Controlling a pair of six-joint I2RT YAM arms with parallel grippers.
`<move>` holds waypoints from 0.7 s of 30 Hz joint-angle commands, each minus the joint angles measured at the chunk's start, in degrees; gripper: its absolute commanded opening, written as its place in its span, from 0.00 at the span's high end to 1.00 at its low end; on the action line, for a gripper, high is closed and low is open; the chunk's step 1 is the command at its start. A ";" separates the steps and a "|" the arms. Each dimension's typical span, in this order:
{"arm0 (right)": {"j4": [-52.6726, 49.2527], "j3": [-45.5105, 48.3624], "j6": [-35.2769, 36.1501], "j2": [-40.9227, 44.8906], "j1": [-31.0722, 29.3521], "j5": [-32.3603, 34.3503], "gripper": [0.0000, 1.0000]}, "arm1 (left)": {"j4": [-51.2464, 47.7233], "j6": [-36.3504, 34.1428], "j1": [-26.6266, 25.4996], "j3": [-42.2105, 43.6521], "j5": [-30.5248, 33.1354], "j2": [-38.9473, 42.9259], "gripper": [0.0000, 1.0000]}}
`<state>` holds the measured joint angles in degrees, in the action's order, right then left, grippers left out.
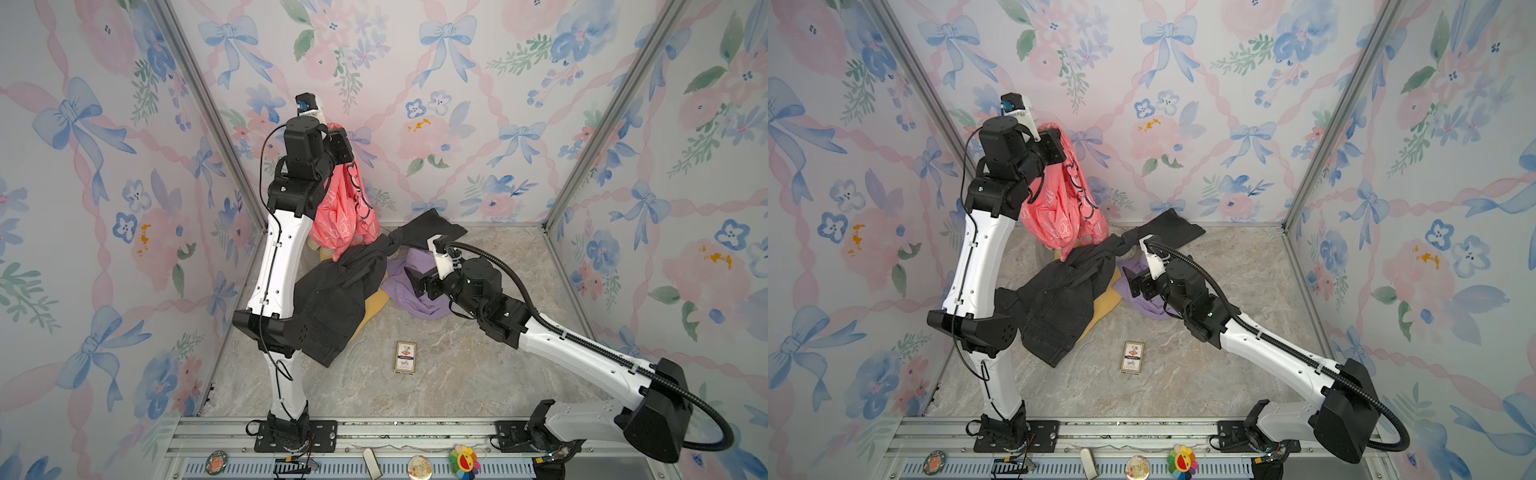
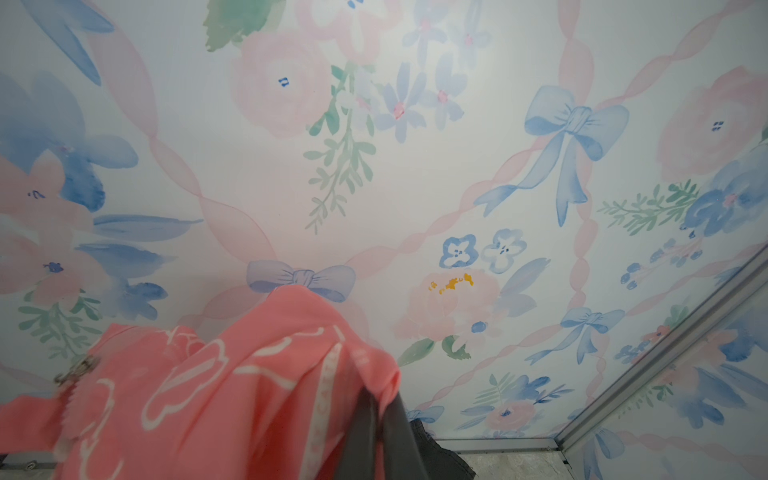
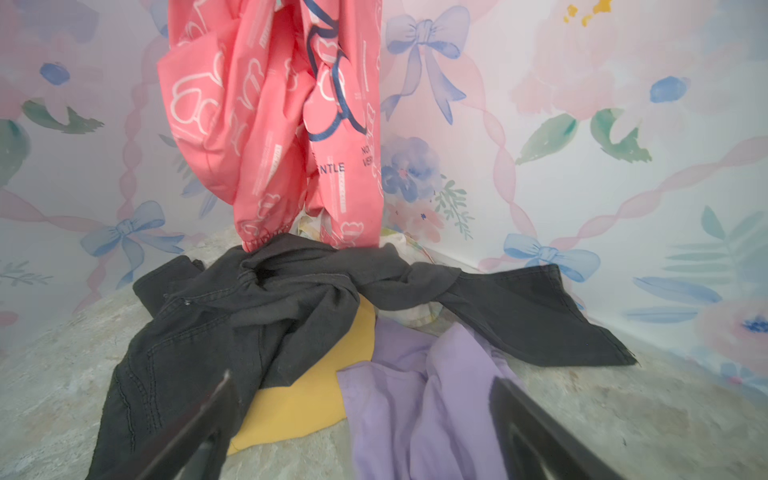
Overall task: Pick out a specific cloth from the pile
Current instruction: 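Lift the pink garment up out of the pile with the left gripper, then grasp the hanging pink garment with the right gripper beside the left gripper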
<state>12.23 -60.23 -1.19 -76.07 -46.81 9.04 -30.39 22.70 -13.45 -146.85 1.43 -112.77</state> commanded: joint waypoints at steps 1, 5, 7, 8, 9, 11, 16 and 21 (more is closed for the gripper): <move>14.28 -3.69 1.43 -3.29 -0.54 -5.55 0.03 | 5.40 0.43 -0.40 2.13 -4.77 4.34 1.00; 21.99 -7.77 -0.26 -9.04 0.02 -8.23 0.03 | 5.43 -0.43 -1.71 6.54 -4.87 6.56 1.00; 26.60 -10.49 -2.13 -12.80 0.53 -9.97 0.03 | 5.43 -0.99 -2.65 8.26 -4.44 7.39 1.00; 28.12 -11.89 -2.96 -14.47 0.74 -10.35 0.03 | 5.41 -1.09 -2.96 8.86 -4.33 7.69 1.00; 29.64 -13.69 -3.85 -16.60 1.07 -10.62 0.03 | 5.42 -1.40 -3.43 9.36 -4.31 7.95 1.00; 31.95 -17.10 -4.77 -20.95 1.74 -10.79 0.03 | 5.43 -1.62 -4.12 10.52 -4.22 8.59 1.00; 35.09 -26.97 -7.02 -31.99 4.53 -11.36 0.03 | 5.43 -2.39 -5.07 15.00 -4.46 11.59 1.00; 38.90 -31.81 -4.51 -38.48 5.23 -6.32 0.03 | 5.43 -2.49 -5.72 20.56 -4.16 15.20 1.00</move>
<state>45.50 -88.88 -5.96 -112.53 -42.00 0.10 -29.71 21.45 -18.68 -127.59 -2.00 -102.10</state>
